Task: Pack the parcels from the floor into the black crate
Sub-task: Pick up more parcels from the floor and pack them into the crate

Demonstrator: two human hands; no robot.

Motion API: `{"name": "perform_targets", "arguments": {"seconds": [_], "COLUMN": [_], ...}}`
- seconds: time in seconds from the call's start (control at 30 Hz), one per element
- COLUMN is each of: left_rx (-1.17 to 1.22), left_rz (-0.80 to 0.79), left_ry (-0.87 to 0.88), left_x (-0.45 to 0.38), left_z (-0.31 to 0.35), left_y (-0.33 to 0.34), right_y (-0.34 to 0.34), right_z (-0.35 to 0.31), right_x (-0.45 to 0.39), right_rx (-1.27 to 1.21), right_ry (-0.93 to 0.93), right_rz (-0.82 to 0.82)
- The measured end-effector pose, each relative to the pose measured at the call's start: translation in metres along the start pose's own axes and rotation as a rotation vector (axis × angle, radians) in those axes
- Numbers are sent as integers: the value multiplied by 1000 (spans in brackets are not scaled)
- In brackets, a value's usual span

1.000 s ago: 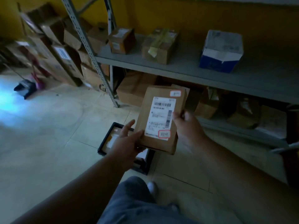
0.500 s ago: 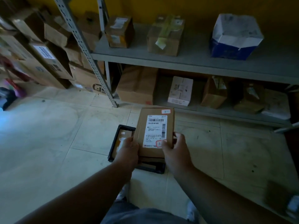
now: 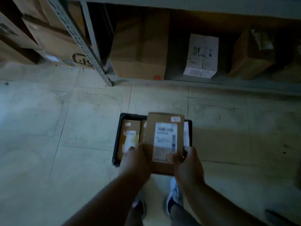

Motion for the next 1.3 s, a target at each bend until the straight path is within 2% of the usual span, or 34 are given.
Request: {"name": "perform_targets", "arguments": {"seconds": [0.07,0.17,0.33,0.47,0.63,0.7,0.97,1.1,1.2,1.3], "left_rx": [-68,-252,-329,-355,-395,-448,-417,-319,-156,-4], "left_rz": [-19,-141,-220,-210,-65,-55,-214,-89,54,55], "left_ry": [9,67,62,58,76,89,13,51,170,264], "left_x": [-38,-82,-141,-174,-198,-198,-209,-186,-143,-85], "left_z": [-19,-51,-107,-134,-141,-142,-138,-109,-70,-30], "left_y": [32,84,132,157,156,154,142,116,80,44], "right_y": [36,86,158,196,237,244,239,204,156,93], "right_z": [20,46,70,73,60,58,54,20,-20,-56], "right_x": [-42,-94,-154,-180,-195,-201,-208,-186,-146,-96], "right_rx": [17,77,159,171,128,110,84,182,186,124], "right_ry": [36,72,38,22,57,89,84,-154,-352,-460], "right_rz": [-4,-43,-146,-167,-240,-262,-375,-241,-100,13]}}
Point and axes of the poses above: each hand's wrist, its own x-axis away from the middle knuckle, its own y-axis out of the palm, z = x × y, the point moved 7 cm from there along -x, towards the middle knuckle, and after that the axes turned 8 degrees about x, right-handed, at the moved point
